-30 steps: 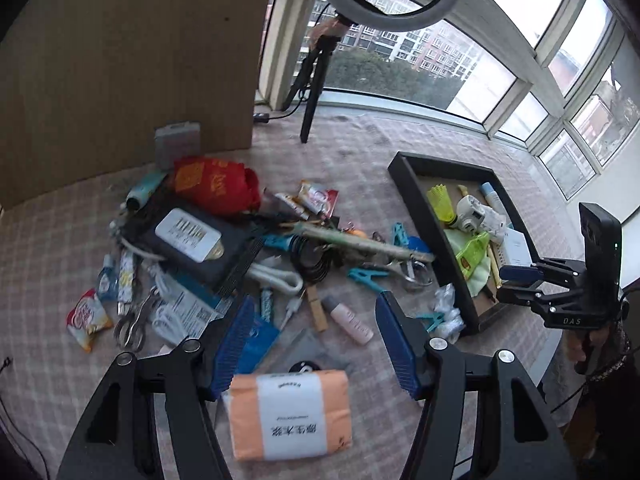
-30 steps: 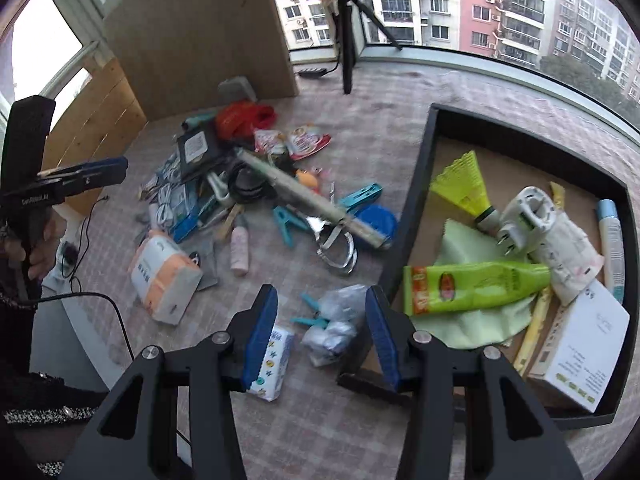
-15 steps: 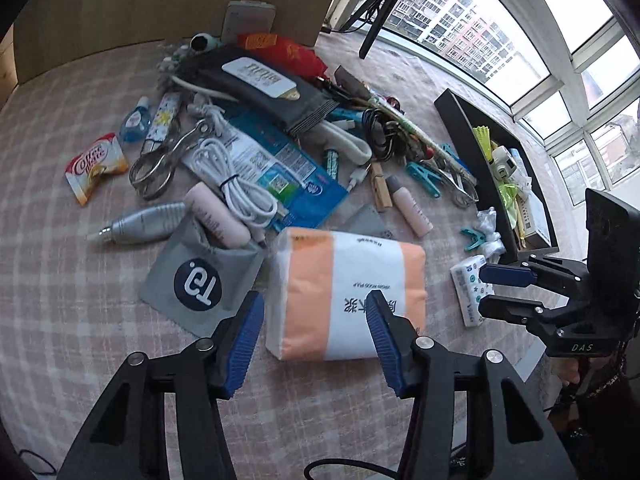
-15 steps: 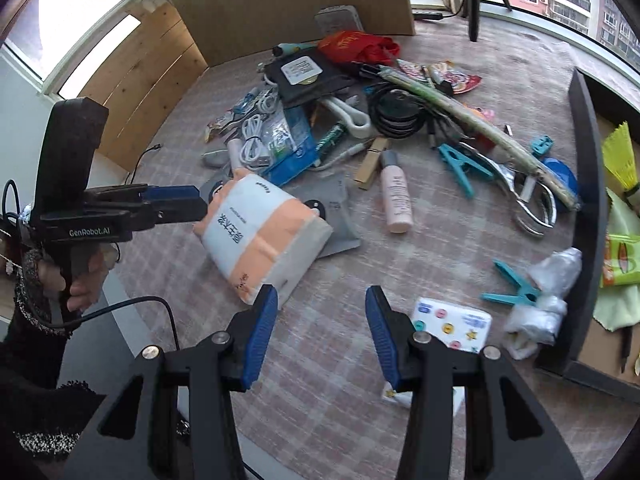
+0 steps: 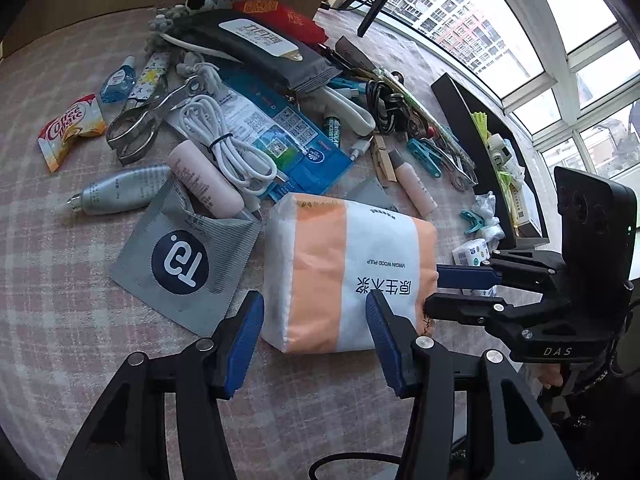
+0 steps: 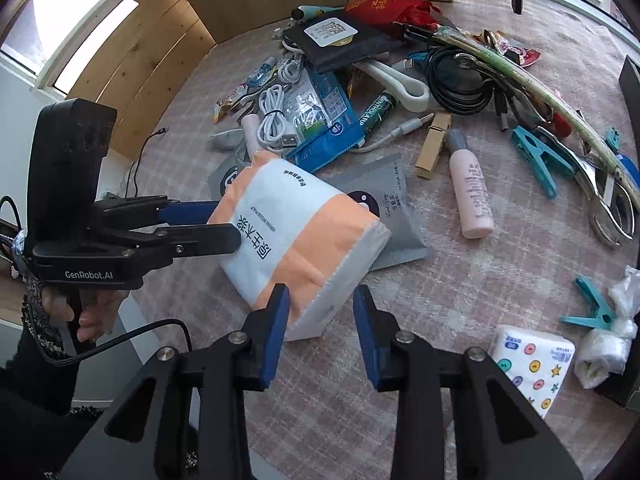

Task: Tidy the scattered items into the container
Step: 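Grasp the orange-white tissue pack between both grippers from opposite sides, then carry the tissue pack over the tray and open both grippers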

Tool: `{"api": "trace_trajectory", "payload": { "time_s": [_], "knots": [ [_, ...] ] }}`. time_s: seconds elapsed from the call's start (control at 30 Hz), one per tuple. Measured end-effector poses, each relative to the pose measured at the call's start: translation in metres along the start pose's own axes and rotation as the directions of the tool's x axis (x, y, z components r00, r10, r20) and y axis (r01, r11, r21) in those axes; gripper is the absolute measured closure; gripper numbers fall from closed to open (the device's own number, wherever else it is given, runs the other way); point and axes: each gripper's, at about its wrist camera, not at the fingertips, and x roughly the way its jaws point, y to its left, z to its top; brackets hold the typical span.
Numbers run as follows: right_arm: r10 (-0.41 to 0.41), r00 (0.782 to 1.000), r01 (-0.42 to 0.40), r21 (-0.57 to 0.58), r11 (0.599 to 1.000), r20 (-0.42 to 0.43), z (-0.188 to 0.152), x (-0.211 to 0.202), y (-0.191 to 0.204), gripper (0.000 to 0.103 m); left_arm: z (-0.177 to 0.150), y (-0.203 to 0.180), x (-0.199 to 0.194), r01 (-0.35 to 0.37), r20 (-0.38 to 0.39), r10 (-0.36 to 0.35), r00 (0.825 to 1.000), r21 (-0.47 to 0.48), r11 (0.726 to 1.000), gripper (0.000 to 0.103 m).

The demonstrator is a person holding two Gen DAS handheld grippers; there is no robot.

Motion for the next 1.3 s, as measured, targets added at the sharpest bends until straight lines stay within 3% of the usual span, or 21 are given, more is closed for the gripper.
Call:
{"api": "trace_trajectory", "payload": {
  "time_s": [0.3,0.43,0.6,0.77,1.0,1.3],
  "knots": [
    [-0.03,0.999,0.03,-0.01,1.0,0.021,0.005,-0.003,0.002,0.074,0.006,-0.015,0.002,0.004,-0.015,-0.003,1.0,0.018,1.0,0.057],
    [-0.049,0.996,0.049,0.004,0.999,0.069,0.008,-0.023,-0.004,0.074,0.015,-0.031,-0.003,0.027,-0.001,-0.027,1.0,0.025,0.999,0.057],
    [-0.077,0.985,0.073,0.032,0.997,0.155,0.011,-0.065,-0.022,0.074,0.04,-0.07,-0.008,0.044,0.028,-0.048,0.998,0.115,0.992,0.057],
    [-0.142,0.963,0.126,0.081,0.989,0.23,0.009,-0.109,-0.049,0.074,0.07,-0.12,-0.001,0.042,0.053,-0.055,0.997,0.212,0.976,0.057],
    [-0.25,0.918,0.204,0.175,0.963,0.307,-0.006,-0.174,-0.093,0.074,0.105,-0.198,0.009,0.046,0.081,-0.081,0.993,0.36,0.932,0.057],
    [-0.384,0.856,0.284,0.305,0.909,0.346,-0.032,-0.229,-0.145,0.074,0.134,-0.286,0.038,0.059,0.08,-0.112,0.99,0.487,0.871,0.057]
  ]
}}
